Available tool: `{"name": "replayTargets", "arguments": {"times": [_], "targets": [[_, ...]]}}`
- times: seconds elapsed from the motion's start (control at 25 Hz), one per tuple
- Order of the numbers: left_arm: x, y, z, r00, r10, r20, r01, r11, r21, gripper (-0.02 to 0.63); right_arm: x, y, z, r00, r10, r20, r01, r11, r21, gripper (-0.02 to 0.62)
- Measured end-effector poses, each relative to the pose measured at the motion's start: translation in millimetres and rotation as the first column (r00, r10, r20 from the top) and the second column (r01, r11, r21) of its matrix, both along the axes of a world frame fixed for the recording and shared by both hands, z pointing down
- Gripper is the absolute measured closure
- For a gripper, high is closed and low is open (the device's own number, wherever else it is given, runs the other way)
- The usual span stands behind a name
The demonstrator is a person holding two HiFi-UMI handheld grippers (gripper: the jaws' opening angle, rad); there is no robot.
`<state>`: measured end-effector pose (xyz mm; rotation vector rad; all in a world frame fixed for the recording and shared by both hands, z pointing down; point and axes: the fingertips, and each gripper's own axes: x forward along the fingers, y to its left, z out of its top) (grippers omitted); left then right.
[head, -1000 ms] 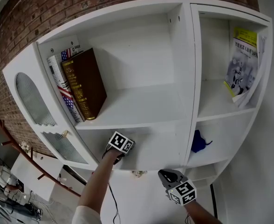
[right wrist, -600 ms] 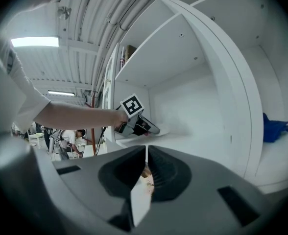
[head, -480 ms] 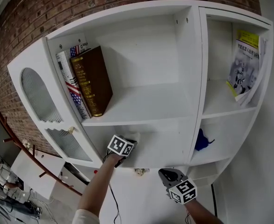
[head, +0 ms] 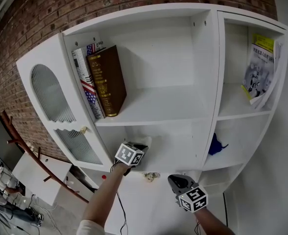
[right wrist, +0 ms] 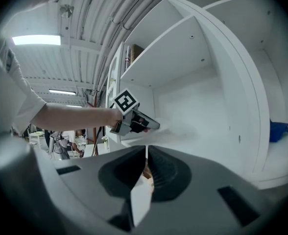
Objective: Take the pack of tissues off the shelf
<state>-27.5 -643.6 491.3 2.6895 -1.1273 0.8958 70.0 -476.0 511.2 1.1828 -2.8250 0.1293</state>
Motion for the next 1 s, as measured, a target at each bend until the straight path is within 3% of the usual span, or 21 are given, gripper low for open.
{"name": "replayTargets", "arguments": {"times": [1.0], "targets": [[-7.9,74.6,-22.9,0.993,0.074,-0.089,-0.065,0.993,0.100,0.581,-6.1,24.0,-13.5,0.998,0.068,-0.016,-0.068,0.997,0.025,0.561]]}}
